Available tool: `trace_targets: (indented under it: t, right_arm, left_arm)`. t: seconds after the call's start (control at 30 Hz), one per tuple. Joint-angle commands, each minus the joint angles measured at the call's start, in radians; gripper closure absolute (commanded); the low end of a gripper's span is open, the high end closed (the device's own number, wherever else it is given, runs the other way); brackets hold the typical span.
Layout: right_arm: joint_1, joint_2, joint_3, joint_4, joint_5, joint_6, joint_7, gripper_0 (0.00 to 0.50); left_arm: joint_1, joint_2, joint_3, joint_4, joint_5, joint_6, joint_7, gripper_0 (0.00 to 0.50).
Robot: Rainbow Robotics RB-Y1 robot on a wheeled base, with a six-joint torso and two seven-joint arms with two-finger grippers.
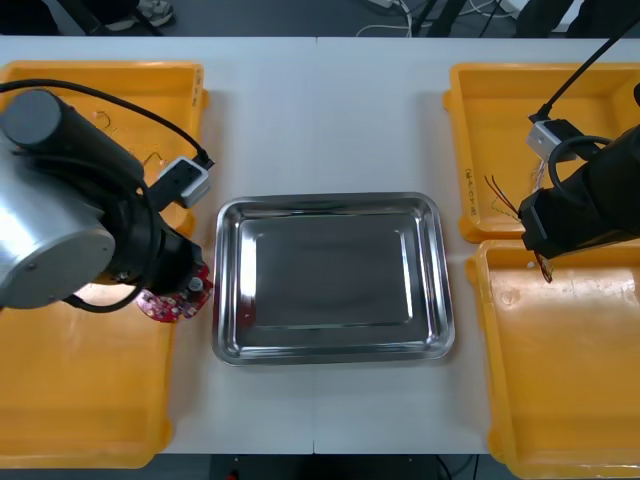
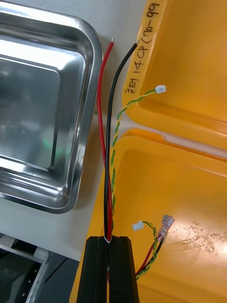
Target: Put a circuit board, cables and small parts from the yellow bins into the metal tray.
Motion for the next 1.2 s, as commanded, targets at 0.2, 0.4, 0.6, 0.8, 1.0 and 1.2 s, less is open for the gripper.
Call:
trace_targets:
  t: [0.2, 0.4, 0.6, 0.8, 1.0, 1.2]
  right_arm:
    - [-0.036, -0.012, 0.063, -0.051, -0.019, 0.004, 0.054, 0.5]
    - [-0.059, -0.01, 0.127, -0.067, -0.004, 0.004, 0.053, 0.5]
    - [-0.064, 0.008, 0.144, -0.077, -0.007, 0.004, 0.054, 0.5]
    - [-0.065, 0.013, 0.15, -0.087, -0.008, 0.004, 0.053, 0.5]
    - [-0.065, 0.014, 0.15, -0.087, -0.007, 0.004, 0.054, 0.5]
    - [-0.065, 0.014, 0.15, -0.087, -0.002, 0.004, 0.053, 0.5]
  left_arm:
    - [-0.092, -0.097, -0.144, 0.059, -0.063, 0.007, 0.242, 0.5]
    - [-0.117, -0.146, -0.224, 0.148, -0.129, 0.0, 0.262, 0.5]
    - [-0.129, -0.176, -0.275, 0.217, -0.158, -0.074, 0.279, 0.5]
    - [-0.132, -0.198, -0.31, 0.24, -0.175, -0.132, 0.293, 0.5]
    - [-0.132, -0.201, -0.35, 0.263, -0.192, -0.196, 0.293, 0.5]
    - [-0.132, -0.201, -0.381, 0.3, -0.203, -0.244, 0.288, 0.5]
